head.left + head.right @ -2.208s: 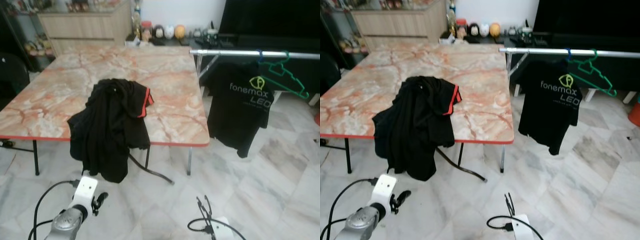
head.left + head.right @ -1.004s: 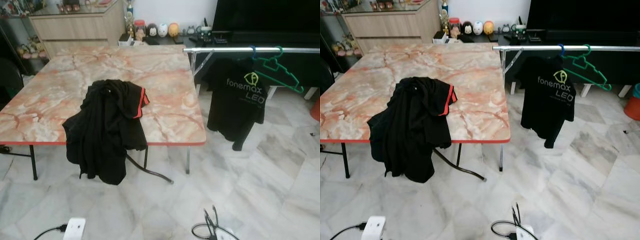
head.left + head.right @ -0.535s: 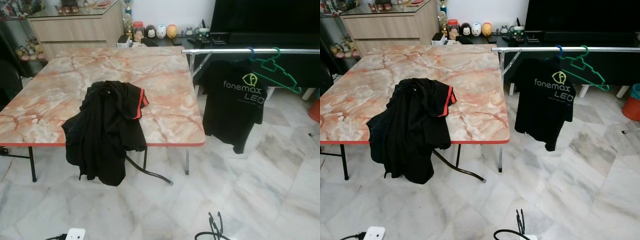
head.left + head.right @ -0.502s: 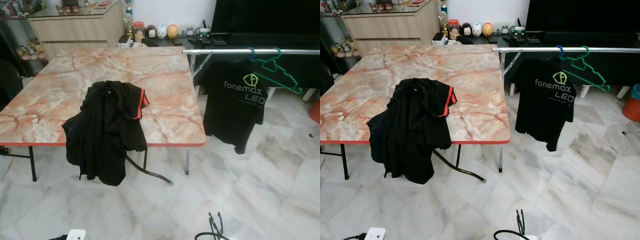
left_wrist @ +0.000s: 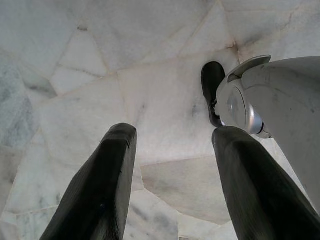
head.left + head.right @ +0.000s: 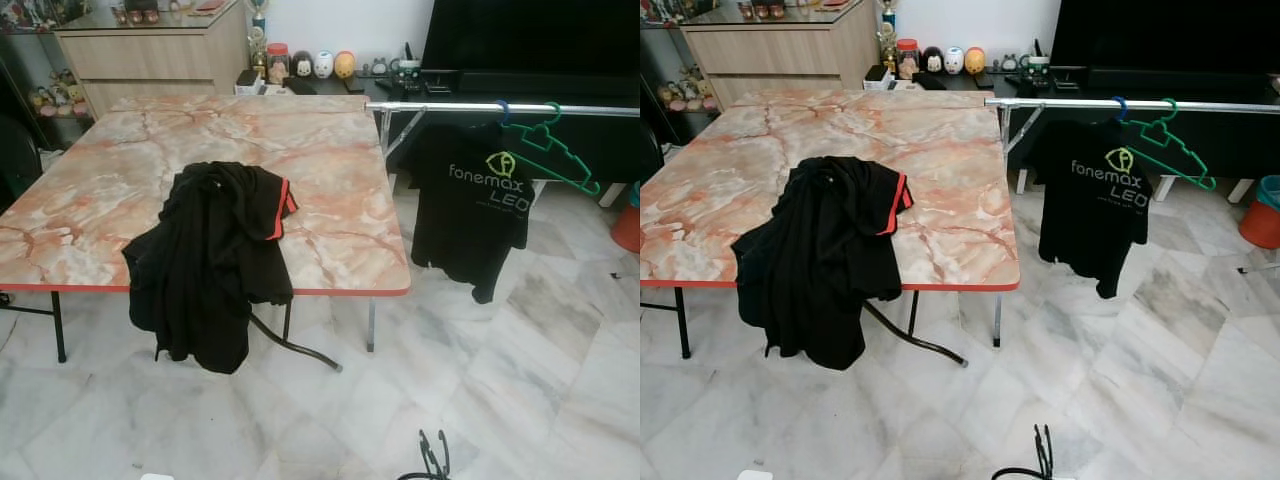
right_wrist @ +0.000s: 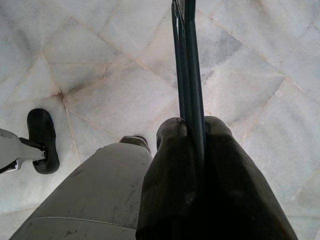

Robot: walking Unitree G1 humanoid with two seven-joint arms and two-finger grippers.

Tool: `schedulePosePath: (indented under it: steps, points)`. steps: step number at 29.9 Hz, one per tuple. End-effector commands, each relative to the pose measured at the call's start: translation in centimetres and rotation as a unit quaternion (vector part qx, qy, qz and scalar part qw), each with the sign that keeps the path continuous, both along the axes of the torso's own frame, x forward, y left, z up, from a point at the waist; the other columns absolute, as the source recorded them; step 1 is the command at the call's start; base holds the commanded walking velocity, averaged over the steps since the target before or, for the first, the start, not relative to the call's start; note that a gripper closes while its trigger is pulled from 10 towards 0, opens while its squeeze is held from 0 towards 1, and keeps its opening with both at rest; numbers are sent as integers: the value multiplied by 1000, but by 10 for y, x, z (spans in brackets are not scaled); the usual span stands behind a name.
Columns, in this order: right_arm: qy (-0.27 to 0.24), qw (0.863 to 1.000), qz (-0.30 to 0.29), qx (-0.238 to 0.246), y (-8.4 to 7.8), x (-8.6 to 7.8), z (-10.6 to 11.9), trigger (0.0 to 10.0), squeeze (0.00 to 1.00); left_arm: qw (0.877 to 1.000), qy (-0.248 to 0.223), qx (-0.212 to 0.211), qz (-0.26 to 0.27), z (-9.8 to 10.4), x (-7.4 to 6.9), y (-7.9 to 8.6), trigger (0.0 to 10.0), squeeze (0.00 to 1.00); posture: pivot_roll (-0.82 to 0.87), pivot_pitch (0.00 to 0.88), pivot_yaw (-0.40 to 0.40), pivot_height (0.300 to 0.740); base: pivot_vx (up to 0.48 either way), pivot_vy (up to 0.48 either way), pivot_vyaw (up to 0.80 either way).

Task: Hang hanger

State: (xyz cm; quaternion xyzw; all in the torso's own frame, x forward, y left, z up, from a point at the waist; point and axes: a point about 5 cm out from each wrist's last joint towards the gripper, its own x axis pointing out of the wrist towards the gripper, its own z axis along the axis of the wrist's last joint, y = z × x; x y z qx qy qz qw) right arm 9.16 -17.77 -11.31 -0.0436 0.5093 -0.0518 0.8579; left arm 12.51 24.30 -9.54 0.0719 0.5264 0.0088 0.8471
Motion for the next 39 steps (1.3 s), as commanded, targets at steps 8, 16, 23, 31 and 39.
schedulePosePath:
  steps: [8, 16, 23, 31, 39]
  points:
    - [44, 999, 5, 8, 5, -23, -6, 10000, 0, 1000, -17, -8, -15, 3, 27, -23, 10000, 0, -21, 0, -9, 740, 0, -310, 0]
    - [41, 999, 8, 10, 7, -19, -6, 10000, 0, 999, -28, -12, -16, 7, 42, -34, 10000, 0, -29, 0, 3, 740, 0, -322, 0]
    - [34, 999, 1, 14, 9, -15, -5, 10000, 0, 1000, -28, -7, -10, 8, 41, -27, 10000, 0, -29, 0, 9, 740, 0, -326, 0]
    - [25, 1000, 0, 17, 9, -12, -4, 10000, 0, 1000, -30, -6, -2, 8, 41, -26, 10000, 0, -19, 0, 6, 740, 0, -331, 0]
    - [20, 1000, -3, 17, 8, -10, -4, 10000, 0, 999, -31, -9, -6, 8, 41, -27, 10000, 0, -21, 0, 10, 740, 0, -334, 0]
